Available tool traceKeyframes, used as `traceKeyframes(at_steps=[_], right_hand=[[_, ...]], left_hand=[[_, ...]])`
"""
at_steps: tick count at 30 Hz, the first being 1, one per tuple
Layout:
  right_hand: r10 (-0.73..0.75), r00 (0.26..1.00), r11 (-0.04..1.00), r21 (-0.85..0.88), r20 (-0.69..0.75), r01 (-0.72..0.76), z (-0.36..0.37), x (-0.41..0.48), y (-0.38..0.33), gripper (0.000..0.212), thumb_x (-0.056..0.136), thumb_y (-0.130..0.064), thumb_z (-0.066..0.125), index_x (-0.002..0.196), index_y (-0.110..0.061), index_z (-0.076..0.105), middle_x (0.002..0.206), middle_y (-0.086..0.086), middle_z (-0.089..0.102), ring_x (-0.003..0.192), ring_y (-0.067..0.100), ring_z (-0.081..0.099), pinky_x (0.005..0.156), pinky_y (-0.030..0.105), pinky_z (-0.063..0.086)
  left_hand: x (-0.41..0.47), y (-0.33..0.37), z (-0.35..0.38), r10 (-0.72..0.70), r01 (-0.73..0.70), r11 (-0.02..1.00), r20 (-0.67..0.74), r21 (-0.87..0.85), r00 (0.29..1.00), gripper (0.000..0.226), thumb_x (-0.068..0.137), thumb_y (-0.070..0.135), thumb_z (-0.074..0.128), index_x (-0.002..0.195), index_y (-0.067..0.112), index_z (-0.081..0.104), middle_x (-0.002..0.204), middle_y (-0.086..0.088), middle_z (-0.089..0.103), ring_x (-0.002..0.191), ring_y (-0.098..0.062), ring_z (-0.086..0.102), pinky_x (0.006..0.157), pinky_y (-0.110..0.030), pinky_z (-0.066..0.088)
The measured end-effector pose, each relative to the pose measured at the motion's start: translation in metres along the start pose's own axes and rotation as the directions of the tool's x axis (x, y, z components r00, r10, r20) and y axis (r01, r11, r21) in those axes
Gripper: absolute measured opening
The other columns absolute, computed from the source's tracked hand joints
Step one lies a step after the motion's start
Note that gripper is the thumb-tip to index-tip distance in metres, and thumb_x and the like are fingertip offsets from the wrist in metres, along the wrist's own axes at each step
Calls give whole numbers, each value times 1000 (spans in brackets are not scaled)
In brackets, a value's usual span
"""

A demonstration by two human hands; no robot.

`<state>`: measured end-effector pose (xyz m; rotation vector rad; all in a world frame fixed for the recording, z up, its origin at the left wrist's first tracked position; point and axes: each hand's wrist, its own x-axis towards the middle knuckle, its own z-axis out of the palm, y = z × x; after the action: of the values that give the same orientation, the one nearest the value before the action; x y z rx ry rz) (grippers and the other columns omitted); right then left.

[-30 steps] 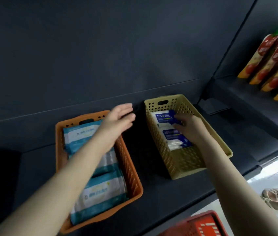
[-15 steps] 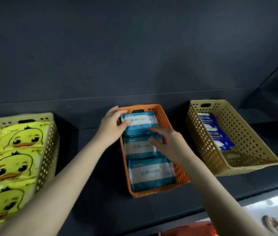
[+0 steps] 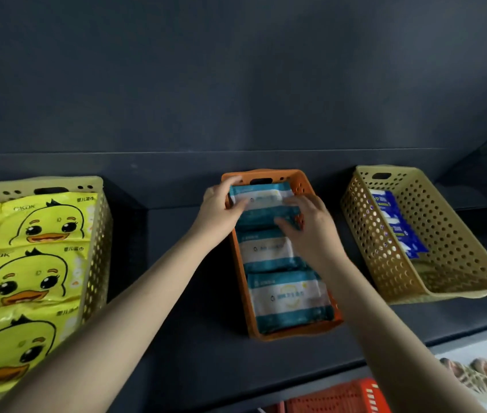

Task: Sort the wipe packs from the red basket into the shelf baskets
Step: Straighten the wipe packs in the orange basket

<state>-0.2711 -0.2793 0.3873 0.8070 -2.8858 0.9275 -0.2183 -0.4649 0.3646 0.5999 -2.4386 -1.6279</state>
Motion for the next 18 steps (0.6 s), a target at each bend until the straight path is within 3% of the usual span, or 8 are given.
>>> traceKeyframes(at_steps=[2, 5, 9, 13, 16, 18], right_hand=[[-24, 997, 1000, 10, 67, 23, 4, 22, -2, 45, 90, -32, 65, 132, -19, 56, 139, 4, 51, 130, 19, 45, 105, 23, 34], [16, 976, 1000, -3, 217, -16, 18, 45, 0, 56, 92, -36, 61, 143, -21, 45, 150, 5, 41, 141, 19, 32, 117, 33, 26], [61, 961, 998, -35, 268, -54, 14, 50, 7, 60, 84, -47, 67, 140, -31, 49, 145, 3, 39, 136, 23, 35, 115, 39, 28], [25, 929, 979, -197, 369, 52, -3, 38, 2, 61, 72, -53, 75, 126, -33, 56, 142, 1, 34, 137, 23, 26, 115, 38, 23], [-22, 905, 983, -158, 424, 98, -8, 17, 4, 61, 69, -55, 76, 118, -26, 57, 138, -3, 41, 131, 19, 35, 113, 40, 31], [-46, 911, 993, -79, 411, 86, -7, 6, 10, 60, 68, -53, 77, 116, -22, 59, 131, -4, 47, 122, 17, 45, 106, 35, 40]], left_hand=[[-2, -3, -1, -1, 0, 994, -15, -107, 1000, 56, 97, 35, 53, 147, 37, 29, 149, 4, 33, 134, -7, 34, 105, -25, 29], [-4, -5, 2, -77, 74, 970, -4, -232, 997, 65, 98, 35, 51, 152, 30, 16, 153, 7, 30, 138, -6, 30, 105, -22, 26], [-1, -9, 7, -108, 99, 955, -18, -279, 994, 56, 99, 37, 48, 148, 27, 24, 148, 2, 39, 135, -12, 38, 114, -34, 30], [1, -15, 7, -141, 143, 953, 27, -267, 990, 60, 96, 49, 45, 149, 32, 22, 152, 5, 33, 138, -13, 34, 116, -43, 28], [1, -16, 7, -139, 141, 953, 26, -267, 990, 59, 96, 53, 43, 149, 35, 23, 152, 7, 32, 139, -13, 33, 116, -43, 27], [0, -15, 8, -134, 132, 952, 15, -276, 991, 57, 97, 49, 43, 149, 35, 24, 150, 8, 35, 137, -11, 35, 114, -35, 26]])
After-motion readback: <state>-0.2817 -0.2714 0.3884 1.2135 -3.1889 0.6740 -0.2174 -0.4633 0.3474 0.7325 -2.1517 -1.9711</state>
